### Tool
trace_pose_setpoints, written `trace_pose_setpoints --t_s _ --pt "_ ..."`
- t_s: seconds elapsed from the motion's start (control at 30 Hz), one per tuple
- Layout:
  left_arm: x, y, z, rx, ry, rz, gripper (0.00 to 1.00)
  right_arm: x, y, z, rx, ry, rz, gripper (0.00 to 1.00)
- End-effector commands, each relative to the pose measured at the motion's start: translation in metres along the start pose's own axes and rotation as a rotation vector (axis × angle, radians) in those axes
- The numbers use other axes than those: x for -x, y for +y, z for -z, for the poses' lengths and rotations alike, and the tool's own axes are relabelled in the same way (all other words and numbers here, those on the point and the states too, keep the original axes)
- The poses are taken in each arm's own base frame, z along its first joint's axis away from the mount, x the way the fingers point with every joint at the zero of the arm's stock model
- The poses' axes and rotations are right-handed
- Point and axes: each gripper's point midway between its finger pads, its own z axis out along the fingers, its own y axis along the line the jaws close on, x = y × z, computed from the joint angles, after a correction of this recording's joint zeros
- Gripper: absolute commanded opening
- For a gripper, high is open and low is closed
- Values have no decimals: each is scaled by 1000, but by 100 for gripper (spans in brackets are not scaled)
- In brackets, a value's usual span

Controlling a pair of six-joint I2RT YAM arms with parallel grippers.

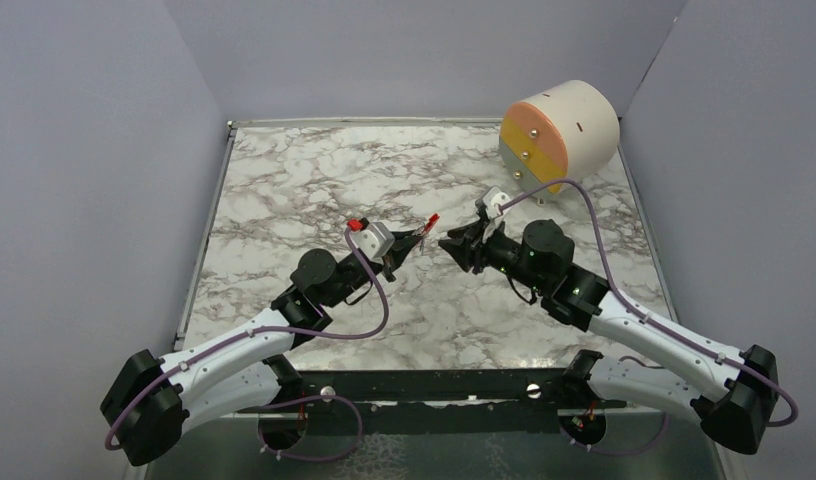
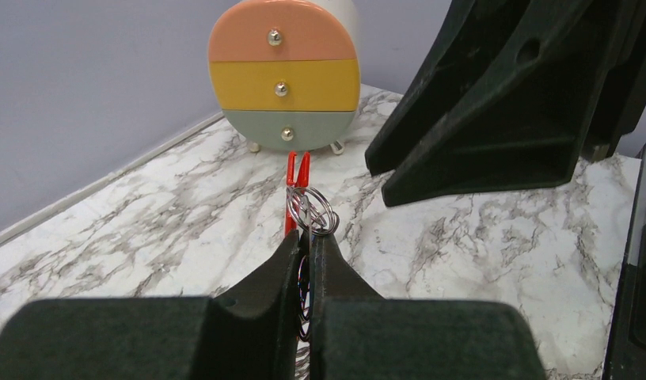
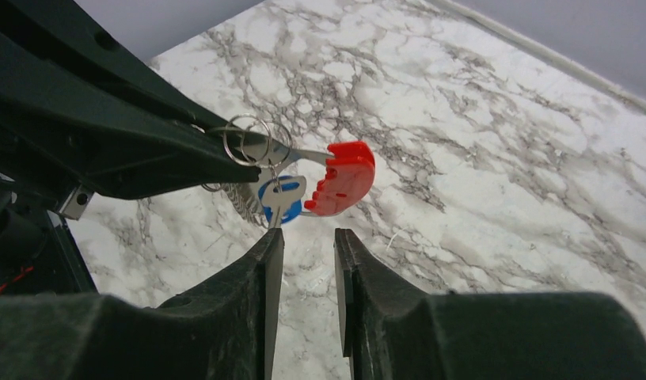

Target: Remove the keys from the keyring

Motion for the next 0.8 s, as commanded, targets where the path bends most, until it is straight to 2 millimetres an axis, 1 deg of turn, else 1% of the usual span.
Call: trace_pose_setpoints --t_s 0.0,0.13,0.3,0.4,0.53,0.77 --pt "40 -2 -1 -12 -102 17 0 3 11 -7 55 -53 -18 36" --pt "42 -3 -1 -12 -108 29 0 -2 16 -10 84 -73 -17 40" --pt "43 -3 -3 -15 -107 31 0 -2 24 -11 133 -130 0 44" --pt "43 -5 -4 -31 -105 13 0 -4 25 -11 144 -160 4 45" --pt "42 -11 -5 -80 -105 -78 0 -6 26 -11 153 -201 21 46" --pt "46 -21 -2 -154 -123 -187 0 1 29 -8 171 -284 52 47"
